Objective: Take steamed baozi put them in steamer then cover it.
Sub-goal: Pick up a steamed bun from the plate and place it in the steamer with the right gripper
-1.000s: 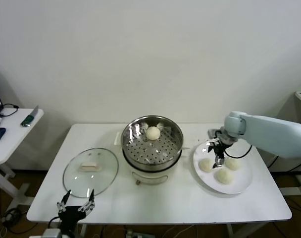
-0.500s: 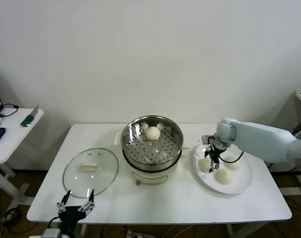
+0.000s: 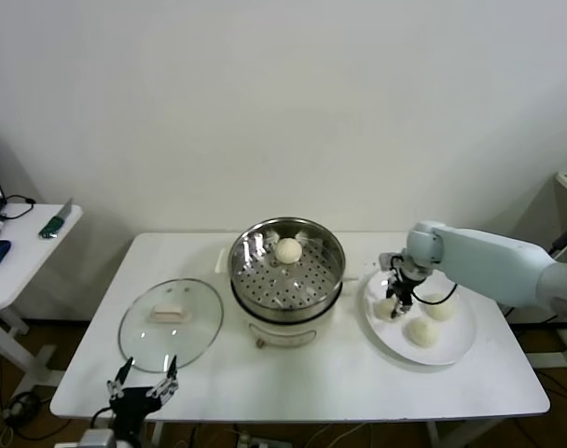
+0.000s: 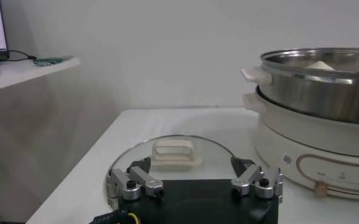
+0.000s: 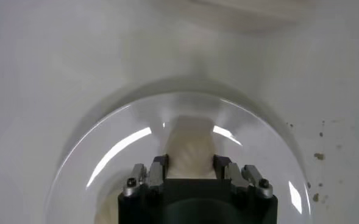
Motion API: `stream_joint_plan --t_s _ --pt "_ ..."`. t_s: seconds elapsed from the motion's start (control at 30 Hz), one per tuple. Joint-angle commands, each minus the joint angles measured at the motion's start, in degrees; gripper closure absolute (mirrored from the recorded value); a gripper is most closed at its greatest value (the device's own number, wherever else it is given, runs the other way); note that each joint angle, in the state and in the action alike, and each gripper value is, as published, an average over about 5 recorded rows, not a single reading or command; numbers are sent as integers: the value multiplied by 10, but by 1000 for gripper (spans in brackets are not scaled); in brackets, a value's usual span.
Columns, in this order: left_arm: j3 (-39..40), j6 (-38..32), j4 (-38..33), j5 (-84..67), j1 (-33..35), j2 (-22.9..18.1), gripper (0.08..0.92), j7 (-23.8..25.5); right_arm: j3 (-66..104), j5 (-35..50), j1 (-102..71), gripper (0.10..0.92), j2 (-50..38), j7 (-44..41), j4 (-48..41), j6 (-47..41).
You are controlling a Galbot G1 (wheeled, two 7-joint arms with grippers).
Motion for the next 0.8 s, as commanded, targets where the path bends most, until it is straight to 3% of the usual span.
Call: stream_joint_plan --t_s 0.03,0.5,0.8 --pt "0 0 -1 0 -1 0 177 0 -36 17 84 532 -16 -18 40 6" --pt "3 5 -11 -6 -4 6 177 0 -210 180 478 533 13 -58 220 12" --pt "7 7 -25 -9 -5 1 177 0 -125 271 465 533 116 -4 264 -42"
